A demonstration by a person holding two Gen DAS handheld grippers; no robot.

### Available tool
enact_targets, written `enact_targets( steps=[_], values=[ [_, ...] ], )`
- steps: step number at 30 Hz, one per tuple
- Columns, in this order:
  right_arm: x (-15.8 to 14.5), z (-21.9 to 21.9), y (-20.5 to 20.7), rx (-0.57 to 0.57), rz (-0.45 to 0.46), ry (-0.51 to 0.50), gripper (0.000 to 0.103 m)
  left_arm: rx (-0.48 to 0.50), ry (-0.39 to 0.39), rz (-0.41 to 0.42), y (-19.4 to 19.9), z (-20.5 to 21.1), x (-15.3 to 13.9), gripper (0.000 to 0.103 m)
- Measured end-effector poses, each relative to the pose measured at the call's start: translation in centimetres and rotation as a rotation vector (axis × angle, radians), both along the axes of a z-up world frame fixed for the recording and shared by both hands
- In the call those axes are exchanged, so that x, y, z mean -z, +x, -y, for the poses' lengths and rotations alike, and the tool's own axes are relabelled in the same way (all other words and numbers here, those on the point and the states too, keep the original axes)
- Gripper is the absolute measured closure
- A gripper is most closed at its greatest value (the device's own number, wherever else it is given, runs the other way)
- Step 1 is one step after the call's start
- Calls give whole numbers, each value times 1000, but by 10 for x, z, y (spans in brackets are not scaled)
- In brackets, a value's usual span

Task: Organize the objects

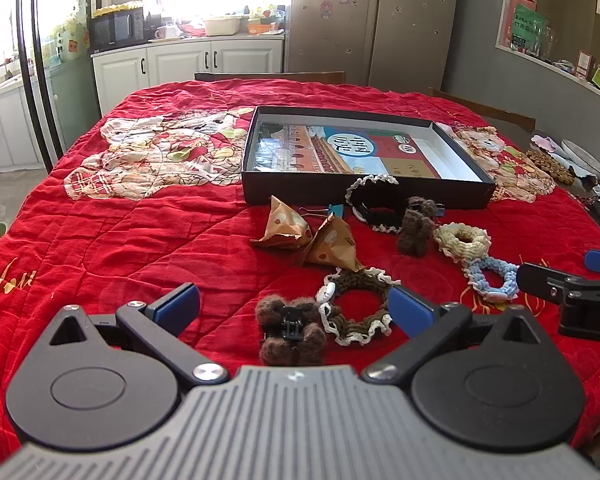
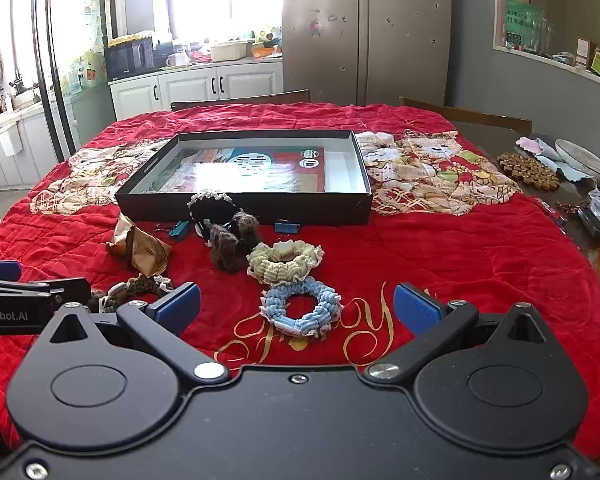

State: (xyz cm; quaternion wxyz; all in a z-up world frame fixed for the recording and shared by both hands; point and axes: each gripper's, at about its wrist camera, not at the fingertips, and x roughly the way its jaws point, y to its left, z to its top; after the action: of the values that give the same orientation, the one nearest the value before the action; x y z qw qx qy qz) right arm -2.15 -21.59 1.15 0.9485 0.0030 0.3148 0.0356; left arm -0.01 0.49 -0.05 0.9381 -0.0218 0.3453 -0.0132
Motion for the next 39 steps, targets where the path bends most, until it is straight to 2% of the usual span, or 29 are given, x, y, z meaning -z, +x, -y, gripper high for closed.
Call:
enact_targets(
  steps=[15, 21, 24, 26, 31, 39],
  values=[
    [3, 0, 1, 0, 2, -15, 0, 24, -5, -7, 2, 0, 2, 0],
    [7, 0, 5, -76, 7, -22, 1, 52, 17, -17, 9, -2, 7, 0],
    [12, -2, 5, -119, 25, -38, 9, 86, 37, -31, 15, -2, 14, 0],
    [16, -1, 6, -140, 37, -49, 18, 110, 38, -47, 18, -3, 19, 0],
    [24, 9, 15, -163, 16, -5, 34, 154, 62, -49, 19, -9, 28, 0],
    [39, 21, 28, -153, -15, 9, 46, 240, 87, -50, 19, -13, 37, 4]
  ],
)
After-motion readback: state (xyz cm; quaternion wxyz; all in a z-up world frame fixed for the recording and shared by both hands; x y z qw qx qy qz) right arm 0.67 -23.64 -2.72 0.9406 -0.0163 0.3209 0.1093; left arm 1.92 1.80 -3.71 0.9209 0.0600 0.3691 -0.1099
